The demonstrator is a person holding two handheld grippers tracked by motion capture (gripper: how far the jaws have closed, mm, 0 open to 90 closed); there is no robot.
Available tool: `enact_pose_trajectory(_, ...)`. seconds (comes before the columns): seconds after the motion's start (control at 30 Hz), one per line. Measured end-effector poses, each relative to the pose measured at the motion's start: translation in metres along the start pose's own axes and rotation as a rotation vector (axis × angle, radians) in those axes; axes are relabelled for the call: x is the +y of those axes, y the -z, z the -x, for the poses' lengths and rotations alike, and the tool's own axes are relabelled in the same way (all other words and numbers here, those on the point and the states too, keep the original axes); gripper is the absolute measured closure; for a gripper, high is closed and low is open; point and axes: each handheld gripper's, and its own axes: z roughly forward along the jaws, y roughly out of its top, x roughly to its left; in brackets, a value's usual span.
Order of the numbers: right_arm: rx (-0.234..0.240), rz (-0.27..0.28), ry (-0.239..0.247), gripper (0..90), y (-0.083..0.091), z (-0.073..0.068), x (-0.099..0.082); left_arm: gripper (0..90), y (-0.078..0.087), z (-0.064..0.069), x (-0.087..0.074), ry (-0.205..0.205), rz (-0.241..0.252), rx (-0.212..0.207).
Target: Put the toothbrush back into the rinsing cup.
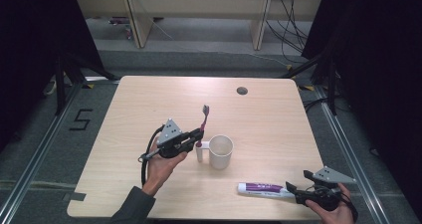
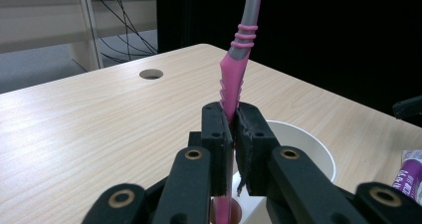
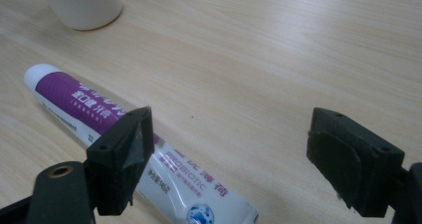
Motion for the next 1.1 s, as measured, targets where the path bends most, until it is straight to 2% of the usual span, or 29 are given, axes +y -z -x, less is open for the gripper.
enact_pose_trajectory(0.47, 0.008, -0.010, 0.001, 19.5, 0.000, -0.001, 0.000, 82.1, 0.002, 0.001, -0.009, -0.005, -0.027, -0.008)
enact_pose_trajectory(0.53, 0.009, -0.012, 0.002, 19.5, 0.000, -0.001, 0.000, 82.0, 0.003, 0.001, -0.011, -0.011, -0.043, -0.004)
enact_pose_trajectory(0.57, 0.008, -0.011, 0.004, 19.4, 0.000, -0.001, 0.000, 81.9, 0.002, 0.001, -0.012, -0.003, -0.035, -0.011)
enact_pose_trajectory(0.77, 0.008, -0.008, 0.002, 19.5, -0.001, -0.002, 0.000, 81.1, 0.002, 0.000, -0.020, 0.004, -0.063, -0.008)
enact_pose_trajectory(1.1, 0.011, -0.008, 0.004, 19.5, -0.001, -0.002, 0.000, 78.6, 0.003, 0.000, -0.022, 0.001, -0.081, -0.006)
